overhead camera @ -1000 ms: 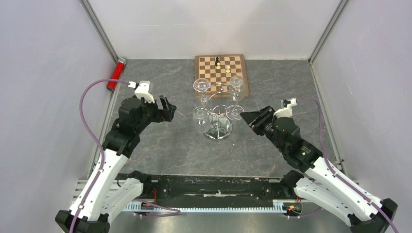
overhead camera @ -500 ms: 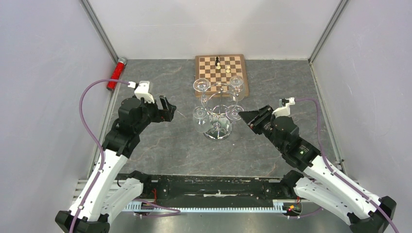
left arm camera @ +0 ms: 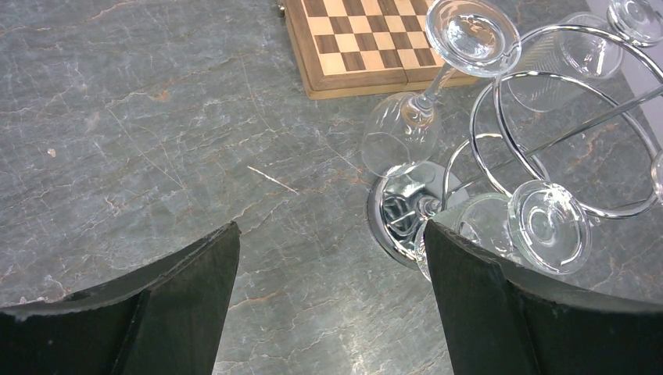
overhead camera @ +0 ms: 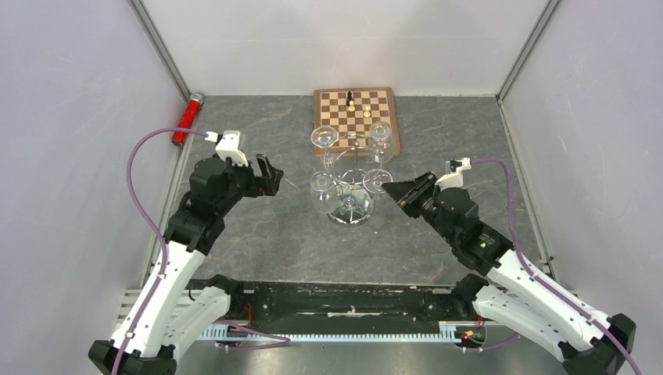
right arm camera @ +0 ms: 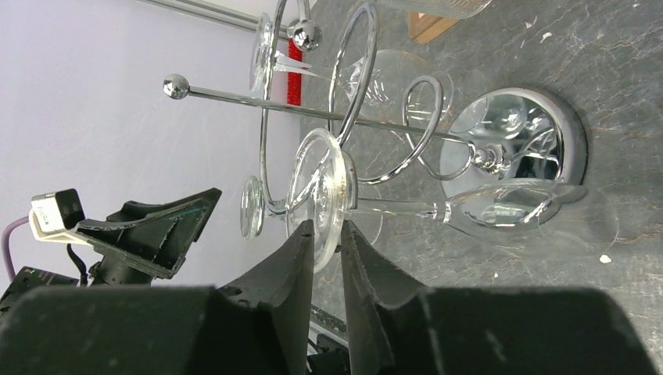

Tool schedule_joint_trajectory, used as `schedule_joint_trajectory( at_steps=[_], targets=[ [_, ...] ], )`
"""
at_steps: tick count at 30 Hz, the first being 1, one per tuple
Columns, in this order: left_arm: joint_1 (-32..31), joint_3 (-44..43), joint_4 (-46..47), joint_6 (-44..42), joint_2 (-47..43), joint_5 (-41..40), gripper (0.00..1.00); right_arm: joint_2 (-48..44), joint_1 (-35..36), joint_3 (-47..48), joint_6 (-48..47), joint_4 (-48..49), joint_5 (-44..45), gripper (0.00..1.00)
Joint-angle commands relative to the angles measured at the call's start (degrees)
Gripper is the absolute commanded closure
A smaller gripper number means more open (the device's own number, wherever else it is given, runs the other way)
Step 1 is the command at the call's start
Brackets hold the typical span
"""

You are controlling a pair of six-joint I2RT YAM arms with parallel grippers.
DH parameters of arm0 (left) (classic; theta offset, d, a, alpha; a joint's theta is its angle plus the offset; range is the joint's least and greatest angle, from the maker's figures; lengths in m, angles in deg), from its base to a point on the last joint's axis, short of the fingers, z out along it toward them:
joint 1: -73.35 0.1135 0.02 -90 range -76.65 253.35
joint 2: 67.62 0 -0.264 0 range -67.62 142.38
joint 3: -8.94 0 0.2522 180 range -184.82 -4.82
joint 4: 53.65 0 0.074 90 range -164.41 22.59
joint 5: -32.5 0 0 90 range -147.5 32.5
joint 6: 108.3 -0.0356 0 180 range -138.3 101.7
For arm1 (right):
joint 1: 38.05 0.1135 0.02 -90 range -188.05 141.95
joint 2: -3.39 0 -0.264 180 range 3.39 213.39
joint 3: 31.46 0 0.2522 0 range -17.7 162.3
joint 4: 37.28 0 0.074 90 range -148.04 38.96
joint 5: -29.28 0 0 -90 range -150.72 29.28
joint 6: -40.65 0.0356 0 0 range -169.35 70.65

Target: Take the wine glass off the wine glass rack

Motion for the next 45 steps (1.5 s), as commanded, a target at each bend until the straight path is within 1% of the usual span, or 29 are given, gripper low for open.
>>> schedule_joint_trajectory(
  at_steps=[1, 4, 8, 10, 11, 12, 29, 45],
  targets=[
    [0.29, 0.05, 1.84, 2.91, -0.74, -0.14, 0.07, -0.59, 0.24, -0.26, 0.60, 2.72, 0.50, 0.79],
    [0.24, 0.05, 1.83, 2.89, -0.69, -0.16, 0.07, -0.81, 0.25, -0.26, 0.64, 2.64, 0.78, 0.82],
    [0.25, 0.05, 1.75, 2.91, -0.65, -0.23, 0.07, -1.00, 0.23, -0.18, 0.57, 2.65, 1.12, 0.90],
    [0.24, 0.05, 1.71, 2.90, -0.61, -0.24, 0.07, -1.03, 0.25, -0.09, 0.58, 2.56, 1.40, 0.95],
    [0.25, 0.05, 1.75, 2.91, -0.54, -0.22, 0.07, -1.14, 0.23, 0.00, 0.49, 2.56, 1.53, 0.99],
    [0.24, 0.05, 1.75, 2.90, -0.55, -0.25, 0.07, -1.17, 0.19, 0.09, 0.50, 2.42, 1.75, 1.00],
    [0.25, 0.05, 1.75, 2.82, -0.53, -0.44, 0.07, -1.68, 0.25, 3.14, -0.62, 2.54, 1.56, 1.00],
    [0.25, 0.04, 1.65, 2.82, -0.21, -0.51, 0.07, -4.26, 0.24, 3.47, -0.45, 1.97, 1.23, 1.00]
  ],
)
